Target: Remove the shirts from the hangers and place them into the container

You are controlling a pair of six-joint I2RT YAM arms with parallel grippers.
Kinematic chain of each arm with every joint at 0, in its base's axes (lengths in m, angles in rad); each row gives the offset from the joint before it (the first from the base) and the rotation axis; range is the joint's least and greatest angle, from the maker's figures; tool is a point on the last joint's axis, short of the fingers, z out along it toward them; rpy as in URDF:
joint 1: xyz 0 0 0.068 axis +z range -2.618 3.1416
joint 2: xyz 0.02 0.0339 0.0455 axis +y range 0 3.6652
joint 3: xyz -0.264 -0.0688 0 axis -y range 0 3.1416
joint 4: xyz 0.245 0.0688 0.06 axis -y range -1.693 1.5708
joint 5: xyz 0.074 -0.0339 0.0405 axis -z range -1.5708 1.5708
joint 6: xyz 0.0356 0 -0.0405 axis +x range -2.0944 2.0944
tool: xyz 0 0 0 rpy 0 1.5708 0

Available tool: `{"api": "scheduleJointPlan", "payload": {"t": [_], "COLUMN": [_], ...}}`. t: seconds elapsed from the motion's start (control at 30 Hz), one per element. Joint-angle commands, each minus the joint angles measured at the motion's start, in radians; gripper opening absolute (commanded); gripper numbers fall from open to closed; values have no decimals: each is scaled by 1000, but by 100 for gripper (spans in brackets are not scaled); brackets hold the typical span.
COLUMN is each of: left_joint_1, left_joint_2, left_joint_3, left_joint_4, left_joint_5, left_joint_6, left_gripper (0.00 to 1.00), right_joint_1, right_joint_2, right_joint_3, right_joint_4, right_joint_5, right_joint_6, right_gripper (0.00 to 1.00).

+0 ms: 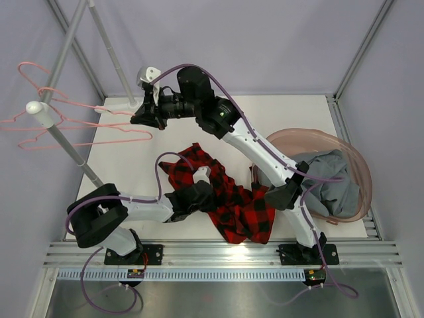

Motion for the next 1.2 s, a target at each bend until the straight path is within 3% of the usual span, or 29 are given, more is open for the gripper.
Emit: {"api": "scheduleJointPlan", "payload": {"t": [0.0, 0.27, 0.57, 0.73, 0.83, 0.87, 0.9, 0.93, 1.07, 1.17], "left_joint_1": [-8, -14, -17, -20, -25, -28, -34, -37, -52, -60], "left_joint_2": [15, -2, -2, 7, 10, 9, 7, 4, -25, -46], "left_joint_3": [18, 18, 18, 21, 24, 25, 36, 44, 97, 180], "left_joint_4": [-25, -52, -56, -56, -64, -71, -84, -113, -171, -229], "left_joint_5": [12, -7, -10, -10, -13, -14, -17, -26, -46, -73], "left_joint_6": [-10, -15, -18, -18, -19, -18, -18, -12, 16, 65], "left_gripper": [0, 0, 0, 0, 0, 0, 0, 0, 0, 0], "right_joint_1": [-9, -9, -9, -9, -7, -9, -9, -9, -9, -12], "right_joint_2": [-128, -169, -280, -337, -363, -386, -402, -434, -544, -668], "right_joint_3": [-103, -188, -496, -584, -629, -662, -679, -716, -794, -862], "right_joint_4": [8, 36, 198, 261, 272, 278, 295, 303, 252, 217], "right_joint_5": [-32, 3, 66, 105, 138, 151, 187, 212, 290, 449], "right_joint_6": [-221, -212, -188, -171, -163, -159, -148, -139, -106, -68], "right_gripper": [0, 0, 0, 1, 32, 57, 69, 95, 99, 99]}}
